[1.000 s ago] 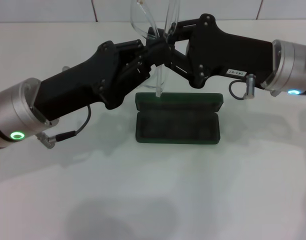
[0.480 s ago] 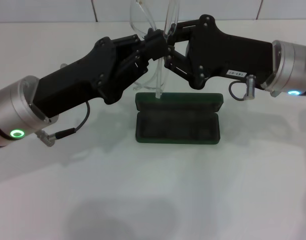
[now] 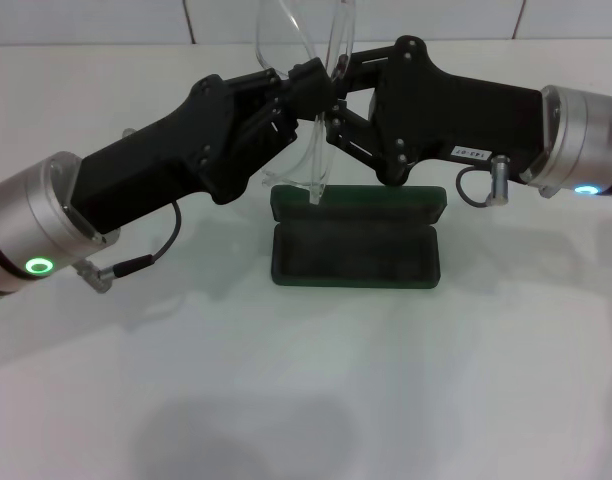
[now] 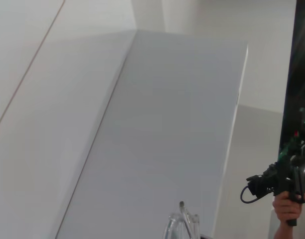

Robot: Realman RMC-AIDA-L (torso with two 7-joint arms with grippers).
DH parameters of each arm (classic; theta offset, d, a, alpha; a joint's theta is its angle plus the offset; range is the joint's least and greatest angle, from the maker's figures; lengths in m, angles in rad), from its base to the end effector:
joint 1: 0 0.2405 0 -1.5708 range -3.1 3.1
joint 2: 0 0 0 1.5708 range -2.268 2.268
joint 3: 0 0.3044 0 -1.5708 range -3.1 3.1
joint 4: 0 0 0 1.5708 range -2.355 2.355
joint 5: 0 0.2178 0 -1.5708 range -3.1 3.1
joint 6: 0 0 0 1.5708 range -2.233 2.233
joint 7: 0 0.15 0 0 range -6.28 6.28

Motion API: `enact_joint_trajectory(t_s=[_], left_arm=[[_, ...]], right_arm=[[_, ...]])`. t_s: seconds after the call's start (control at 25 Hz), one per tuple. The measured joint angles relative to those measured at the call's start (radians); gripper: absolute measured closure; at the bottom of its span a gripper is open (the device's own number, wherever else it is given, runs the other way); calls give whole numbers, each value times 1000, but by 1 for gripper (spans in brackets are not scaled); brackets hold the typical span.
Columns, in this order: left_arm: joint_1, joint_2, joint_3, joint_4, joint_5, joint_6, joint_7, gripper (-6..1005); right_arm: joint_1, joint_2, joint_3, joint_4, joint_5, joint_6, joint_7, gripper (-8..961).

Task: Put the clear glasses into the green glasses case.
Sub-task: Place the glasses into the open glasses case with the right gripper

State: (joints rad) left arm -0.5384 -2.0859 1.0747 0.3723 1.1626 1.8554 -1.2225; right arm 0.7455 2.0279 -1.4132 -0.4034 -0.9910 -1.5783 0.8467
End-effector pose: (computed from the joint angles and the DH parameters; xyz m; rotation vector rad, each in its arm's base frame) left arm -0.2235 0.3268 -0.0324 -2.5198 -0.4565 -1.7300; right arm 0.1578 0.3884 -0.0561 -2.6264 -0.2008 1.3454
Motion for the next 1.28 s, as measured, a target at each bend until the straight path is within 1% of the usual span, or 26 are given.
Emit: enact_joint_trajectory(t_s=[0.6, 0.8, 0.92, 1.0, 1.12, 1.16, 1.2, 1.24, 1.28], left_arm=[[3, 0, -1, -3, -3, 1, 0, 895], [6, 8, -1, 5, 2, 46, 0, 895], [15, 24, 1, 7, 8, 75, 0, 895], [25, 39, 5, 8, 10, 96, 0, 895], [59, 80, 8, 27, 43, 143, 0, 895], [69, 91, 8, 36, 58, 153, 0, 895], [84, 107, 8, 56, 94, 166, -3, 895], [97, 119, 9, 74, 125, 171, -6, 895], [104, 126, 9, 86, 153, 172, -8, 895]], right_arm=[[1, 0, -3, 0, -1, 4, 0, 816], [-1, 0, 3, 0, -1, 7, 0, 816], [-4, -1, 7, -1, -1, 10, -1, 816], [-13, -4, 8, -17, -2, 22, -1, 815], [-40, -11, 4, -75, -20, 59, 17, 815], [-54, -16, 3, -115, -47, 76, 47, 815], [-67, -21, 4, -157, -76, 91, 81, 815], [-85, -30, 8, -236, -142, 111, 155, 815], [-90, -33, 7, -261, -161, 116, 182, 815]])
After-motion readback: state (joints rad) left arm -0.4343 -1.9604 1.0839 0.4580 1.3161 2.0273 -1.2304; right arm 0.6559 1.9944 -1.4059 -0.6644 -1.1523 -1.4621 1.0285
